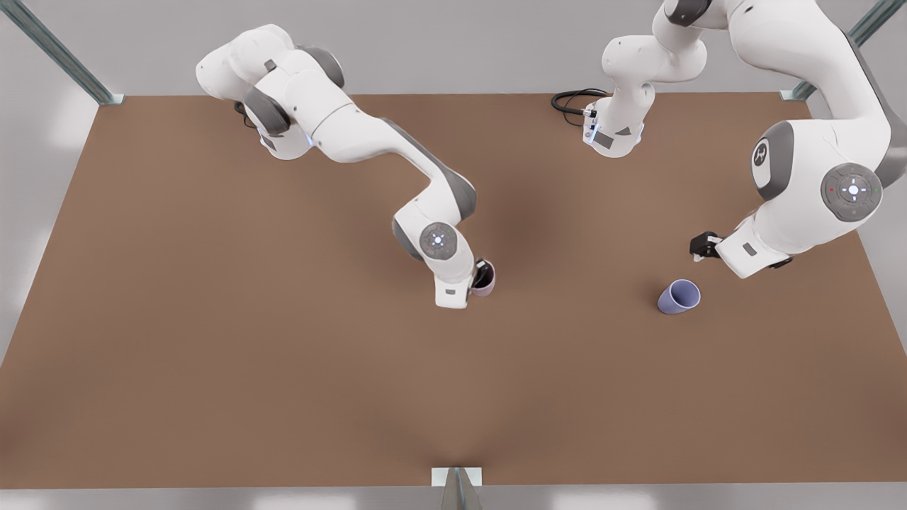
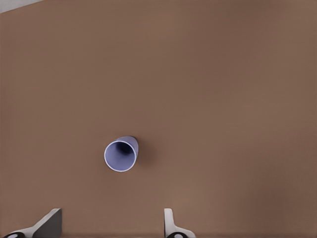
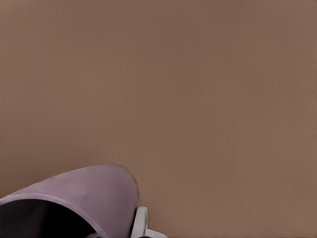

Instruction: Stack the cups, with the pink cup at the bottom and the purple cup at the top

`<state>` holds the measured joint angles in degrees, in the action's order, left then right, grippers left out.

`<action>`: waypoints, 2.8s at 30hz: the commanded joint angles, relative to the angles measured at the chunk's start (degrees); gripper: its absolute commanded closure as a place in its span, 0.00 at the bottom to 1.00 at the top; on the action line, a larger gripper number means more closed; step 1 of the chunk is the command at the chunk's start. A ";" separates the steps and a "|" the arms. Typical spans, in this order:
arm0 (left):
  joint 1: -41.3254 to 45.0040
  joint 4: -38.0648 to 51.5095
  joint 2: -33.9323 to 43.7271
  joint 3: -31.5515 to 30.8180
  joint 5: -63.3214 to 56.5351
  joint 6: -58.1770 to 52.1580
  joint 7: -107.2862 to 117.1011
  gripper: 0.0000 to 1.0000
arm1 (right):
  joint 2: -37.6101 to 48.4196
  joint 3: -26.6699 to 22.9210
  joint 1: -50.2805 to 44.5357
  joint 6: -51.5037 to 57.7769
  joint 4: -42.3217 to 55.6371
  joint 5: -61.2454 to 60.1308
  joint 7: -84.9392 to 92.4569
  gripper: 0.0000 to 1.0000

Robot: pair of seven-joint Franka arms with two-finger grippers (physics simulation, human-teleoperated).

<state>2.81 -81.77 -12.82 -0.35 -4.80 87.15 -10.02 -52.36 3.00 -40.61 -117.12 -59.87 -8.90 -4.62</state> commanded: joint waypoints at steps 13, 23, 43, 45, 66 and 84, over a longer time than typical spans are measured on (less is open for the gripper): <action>0.00 0.03 0.25 0.00 0.06 -0.14 -0.08 0.00 | -4.06 -2.47 0.27 0.31 1.25 2.48 -42.40 0.79; -0.35 0.03 0.42 0.09 -0.03 0.21 -0.08 0.00 | -4.94 -2.65 0.18 -0.75 1.25 2.22 -42.40 0.48; -0.53 -14.91 -2.12 6.24 4.01 18.76 0.00 0.00 | 40.58 -3.71 41.67 29.93 -24.24 8.19 21.85 0.00; -0.61 -20.27 -2.65 7.38 6.38 26.49 -0.08 0.00 | 43.48 -3.44 42.37 32.83 -24.51 9.95 10.78 0.00; -4.74 -23.79 -16.10 10.28 6.56 33.00 -0.70 0.00 | 40.67 -3.18 44.39 28.52 -17.65 11.10 9.19 0.00; -4.57 -23.35 -17.95 10.11 10.25 32.65 -0.09 0.77 | 40.50 -3.18 44.92 34.05 -15.63 9.51 8.92 0.00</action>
<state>-1.75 -105.20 -30.84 9.72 5.28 120.01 -10.47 -12.20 -0.27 4.06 -86.65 -75.31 0.85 1.29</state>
